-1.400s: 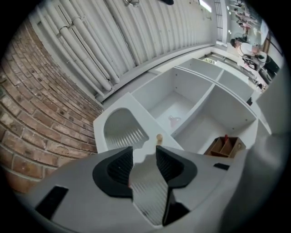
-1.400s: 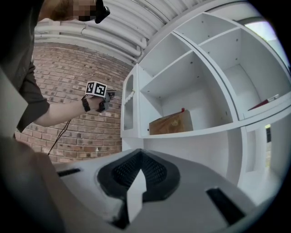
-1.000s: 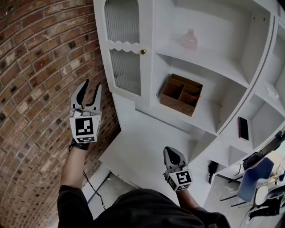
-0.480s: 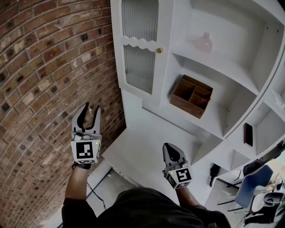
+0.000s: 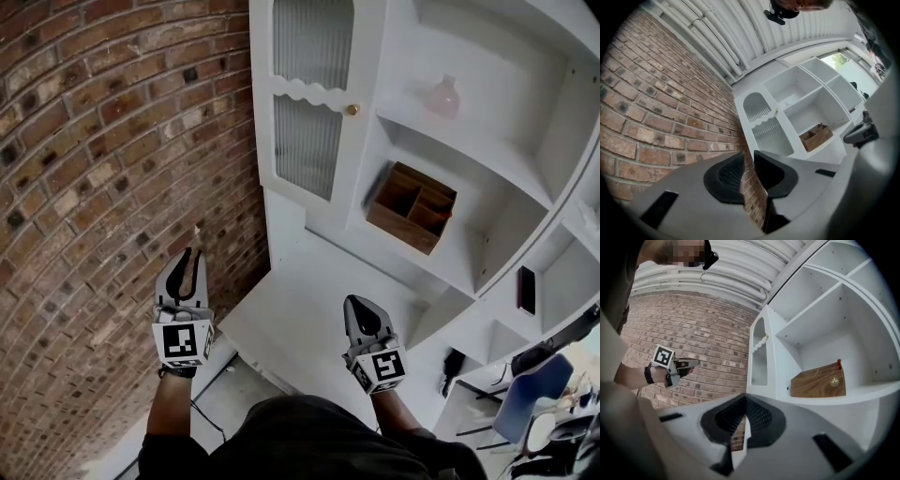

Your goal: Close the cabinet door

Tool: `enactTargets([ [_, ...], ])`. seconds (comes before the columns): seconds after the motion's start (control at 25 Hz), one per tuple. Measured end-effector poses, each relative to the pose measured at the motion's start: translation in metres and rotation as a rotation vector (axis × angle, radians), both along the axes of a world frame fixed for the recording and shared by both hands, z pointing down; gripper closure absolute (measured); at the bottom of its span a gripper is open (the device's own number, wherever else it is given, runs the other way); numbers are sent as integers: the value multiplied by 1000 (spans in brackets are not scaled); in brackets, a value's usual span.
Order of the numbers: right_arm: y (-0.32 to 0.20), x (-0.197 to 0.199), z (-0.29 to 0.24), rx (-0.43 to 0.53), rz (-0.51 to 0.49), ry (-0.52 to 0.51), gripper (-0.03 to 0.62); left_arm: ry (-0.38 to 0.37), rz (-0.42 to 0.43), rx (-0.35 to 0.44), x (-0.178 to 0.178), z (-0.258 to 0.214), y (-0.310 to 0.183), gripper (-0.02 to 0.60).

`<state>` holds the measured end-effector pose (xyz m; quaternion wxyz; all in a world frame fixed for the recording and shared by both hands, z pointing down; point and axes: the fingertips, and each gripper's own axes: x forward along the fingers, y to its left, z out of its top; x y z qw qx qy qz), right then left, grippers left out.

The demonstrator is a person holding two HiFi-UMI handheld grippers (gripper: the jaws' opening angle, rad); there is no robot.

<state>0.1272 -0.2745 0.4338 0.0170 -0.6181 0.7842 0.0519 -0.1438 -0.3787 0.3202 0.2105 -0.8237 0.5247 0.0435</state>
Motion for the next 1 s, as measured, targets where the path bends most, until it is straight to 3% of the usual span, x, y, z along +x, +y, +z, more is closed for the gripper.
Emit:
enactTargets([
  [0.28,-8,-9,-4,0,-11,1,597,-5,-2,-77,-12,34,7,578],
  [0.56,-13,-17,-10,28,-16,39,597,-2,9,-136,-15,56,10,580],
  [1.0,-14,-23,-10,13,-17,52,597,-3,18,-150,-14,62,6,580],
])
